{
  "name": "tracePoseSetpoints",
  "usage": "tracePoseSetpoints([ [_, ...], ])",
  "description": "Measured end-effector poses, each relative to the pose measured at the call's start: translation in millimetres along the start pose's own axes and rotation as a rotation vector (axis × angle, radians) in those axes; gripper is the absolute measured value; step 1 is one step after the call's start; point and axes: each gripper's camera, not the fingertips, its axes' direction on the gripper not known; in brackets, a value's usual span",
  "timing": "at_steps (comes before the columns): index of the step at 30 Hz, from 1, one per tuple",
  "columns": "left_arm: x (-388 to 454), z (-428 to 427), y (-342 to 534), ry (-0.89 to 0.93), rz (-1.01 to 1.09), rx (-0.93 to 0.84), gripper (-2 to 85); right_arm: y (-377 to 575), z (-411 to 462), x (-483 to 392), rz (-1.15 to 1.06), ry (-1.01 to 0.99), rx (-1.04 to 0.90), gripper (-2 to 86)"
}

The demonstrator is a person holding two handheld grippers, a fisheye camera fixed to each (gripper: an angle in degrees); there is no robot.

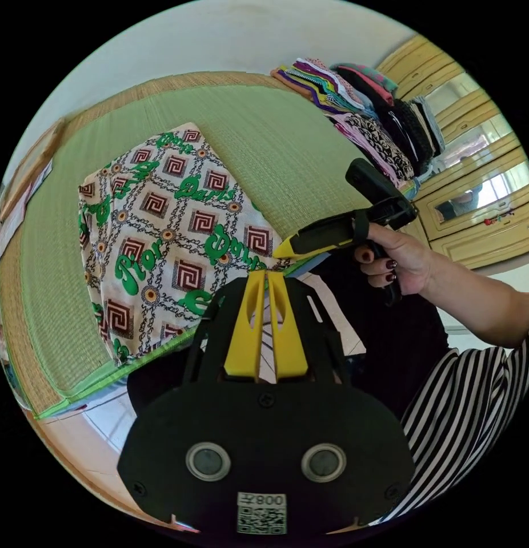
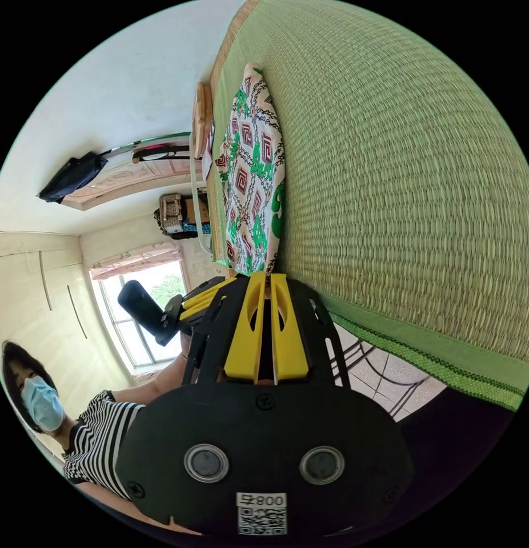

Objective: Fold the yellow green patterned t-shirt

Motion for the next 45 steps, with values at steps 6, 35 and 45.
tracePoseSetpoints([
  [6,-71.3,-98.0,36.8,0.165,-0.197,0.108,0.7,5.3,-7.6,-8.8,-0.016,-0.050,0.014,1.0],
  [35,-290.8,-393.4,141.4,0.876,-0.911,0.418,9.8,17.7,-7.0,-61.2,-0.110,-0.142,0.044,0.9],
  [45,-309.5,-468.9,164.2,0.826,-1.037,0.514,8.4,21.1,-10.8,-62.0,-0.113,-0.151,0.074,0.7],
])
